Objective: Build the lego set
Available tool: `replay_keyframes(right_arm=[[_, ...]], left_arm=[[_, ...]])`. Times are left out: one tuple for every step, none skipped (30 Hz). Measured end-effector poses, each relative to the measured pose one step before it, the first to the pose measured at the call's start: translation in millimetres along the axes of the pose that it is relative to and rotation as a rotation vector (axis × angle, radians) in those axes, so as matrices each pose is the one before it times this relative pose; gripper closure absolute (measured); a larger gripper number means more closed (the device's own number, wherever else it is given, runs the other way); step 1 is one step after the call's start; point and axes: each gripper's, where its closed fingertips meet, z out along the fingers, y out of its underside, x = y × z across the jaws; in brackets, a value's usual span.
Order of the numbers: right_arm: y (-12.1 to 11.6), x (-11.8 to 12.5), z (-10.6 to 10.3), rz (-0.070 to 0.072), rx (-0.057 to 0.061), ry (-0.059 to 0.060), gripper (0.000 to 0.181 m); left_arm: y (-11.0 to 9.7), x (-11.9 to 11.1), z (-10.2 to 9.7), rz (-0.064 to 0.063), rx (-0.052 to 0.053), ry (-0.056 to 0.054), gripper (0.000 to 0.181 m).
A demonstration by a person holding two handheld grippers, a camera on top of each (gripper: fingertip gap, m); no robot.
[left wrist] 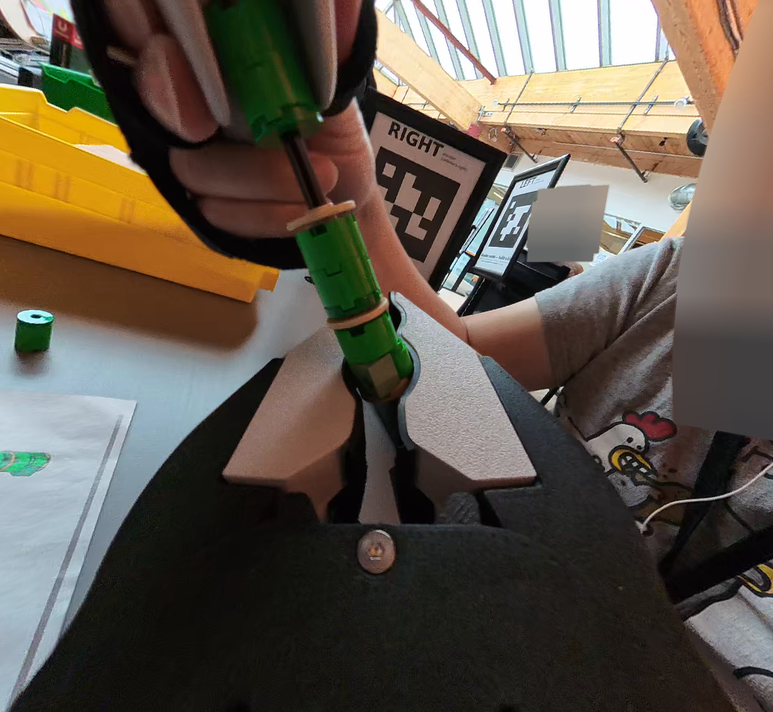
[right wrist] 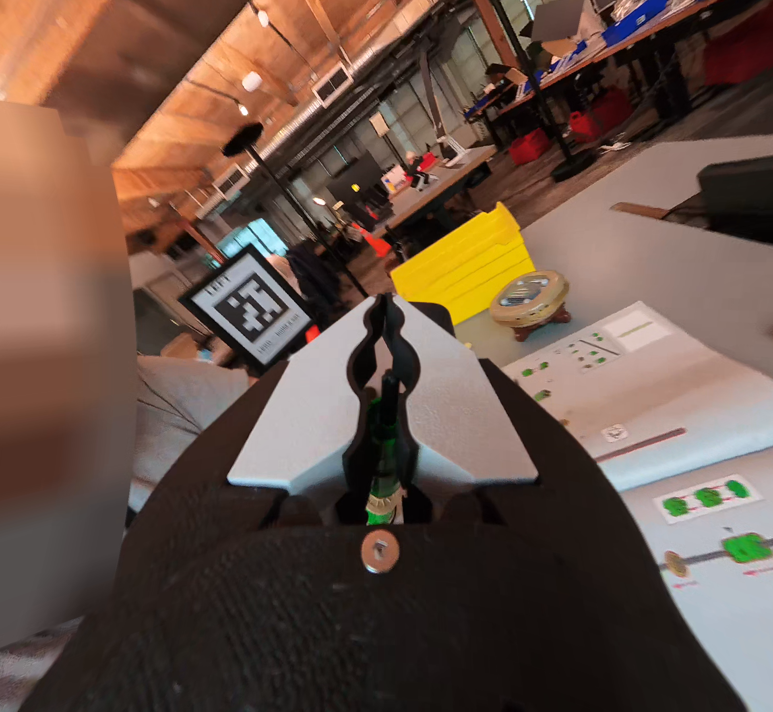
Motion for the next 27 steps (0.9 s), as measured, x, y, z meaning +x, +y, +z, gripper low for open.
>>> replay_keyframes(right_arm=[[1.78, -3.29, 1.22, -0.0480, -0.0242, 0.0173, 0.181], [1.97, -3.02, 1.58, -0.0435, -0.0255, 0.0181, 0.181], [1.76, -2.36, 1.64, -0.0376, -0.0232, 0.0211, 0.181], [2.37, -1.90, 1.82, -0.0315, -0.0261, 0.0198, 0.181], [2.41, -2.37, 2.02, -0.0264, -0.0239, 0.0125, 0.181], [1.49, -2.20, 1.98, -0.0186, -0.0158, 0.0089, 0.181], [1.02, -0.89, 1.93, -0.0090, -0.0093, 0.0093, 0.181], [0.72, -0.97, 1.83, -0.0029, -0.0053, 0.0024, 0.181], [0.56, -1.55, 1.64, -0.0052, -0.0022, -0.0040, 0.181], [-0.43, -1.01, 1.34, -0.0084, 0.0037, -0.0016, 0.181], [-1.62, -0.03, 0.72, -0.0111, 0.0098, 0.0066, 0.181], [-3.23, -0.08, 0.54, -0.0127, 0.0175, 0.0093, 0.170], [-4.03, -0.68, 0.23, -0.0133, 0.0224, 0.0087, 0.153], [-4.01, -2.52, -0.25, -0.0191, 0.0199, -0.0009, 0.144], [-4.62, -2.10, -0.76, -0.0193, 0.0217, 0.0034, 0.142], [-5.47, -1.26, -1.48, -0.0178, 0.0260, 0.0076, 0.141], [-6.33, -0.74, -2.13, -0.0140, 0.0310, 0.0090, 0.140], [-7.20, -0.72, -3.13, -0.0108, 0.0366, 0.0047, 0.140], [-7.35, -1.16, -3.96, -0.0083, 0.0359, -0.0013, 0.140], [-6.60, 0.10, -4.61, -0.0028, 0.0275, 0.0034, 0.139], [-5.69, 0.56, -5.01, -0.0013, 0.0180, 0.0053, 0.140], [-3.99, 1.47, -4.83, -0.0032, 0.0062, 0.0128, 0.142], [-2.31, 2.69, -4.36, -0.0066, -0.0059, 0.0219, 0.141], [-2.05, 1.29, -3.80, -0.0095, -0.0036, 0.0143, 0.143], [-1.68, -0.97, -2.77, -0.0106, -0.0003, -0.0017, 0.147], [0.85, -1.28, -1.19, -0.0003, -0.0107, -0.0075, 0.151], [3.55, -2.38, 0.45, 0.0100, -0.0243, -0.0189, 0.155]], left_arm=[[1.82, -1.18, 0.08, 0.0026, -0.0112, -0.0050, 0.180], [1.16, -1.05, 0.14, 0.0029, -0.0085, -0.0068, 0.178], [0.19, -0.20, -0.09, 0.0050, -0.0033, -0.0027, 0.176], [-0.51, 0.83, -0.24, 0.0047, 0.0019, 0.0028, 0.176], [-0.63, -0.15, -0.26, 0.0026, 0.0010, -0.0035, 0.177], [0.11, -2.06, -0.35, 0.0066, -0.0051, -0.0175, 0.179], [1.31, -1.78, -0.15, 0.0146, -0.0134, -0.0172, 0.180], [1.46, -0.84, -0.25, 0.0175, -0.0146, -0.0108, 0.180], [-0.08, -0.49, -0.67, 0.0145, -0.0027, -0.0076, 0.180], [-2.50, 0.31, -1.08, 0.0077, 0.0131, -0.0013, 0.180], [-3.85, 0.96, -1.38, 0.0051, 0.0202, 0.0023, 0.180], [-2.99, 0.39, -1.21, 0.0081, 0.0106, -0.0024, 0.180], [-1.55, -1.05, -1.17, 0.0151, -0.0041, -0.0151, 0.180], [-1.74, -0.96, -1.22, 0.0249, -0.0046, -0.0174, 0.180], [-2.95, 0.89, -1.29, 0.0257, 0.0039, -0.0076, 0.180], [-4.23, 1.71, -1.49, 0.0157, 0.0105, 0.0000, 0.180], [-5.09, 2.06, -1.76, 0.0057, 0.0165, 0.0064, 0.180], [-5.29, 1.77, -2.03, -0.0034, 0.0194, 0.0089, 0.180], [-4.57, 0.82, -2.14, -0.0114, 0.0143, 0.0065, 0.180], [-3.39, -0.29, -2.23, -0.0112, 0.0065, 0.0018, 0.180], [-2.33, -1.44, -2.50, -0.0036, 0.0010, -0.0068, 0.180], [-1.91, -2.24, -2.62, 0.0059, -0.0015, -0.0136, 0.180], [-1.39, -2.02, -2.68, 0.0122, -0.0038, -0.0145, 0.180], [-1.00, -2.01, -2.57, 0.0144, -0.0063, -0.0150, 0.181], [-0.89, -2.01, -2.64, 0.0123, -0.0061, -0.0143, 0.180], [-1.52, -1.77, -2.34, 0.0060, -0.0021, -0.0105, 0.180], [-2.45, -1.13, -2.33, 0.0010, 0.0043, -0.0063, 0.180]])
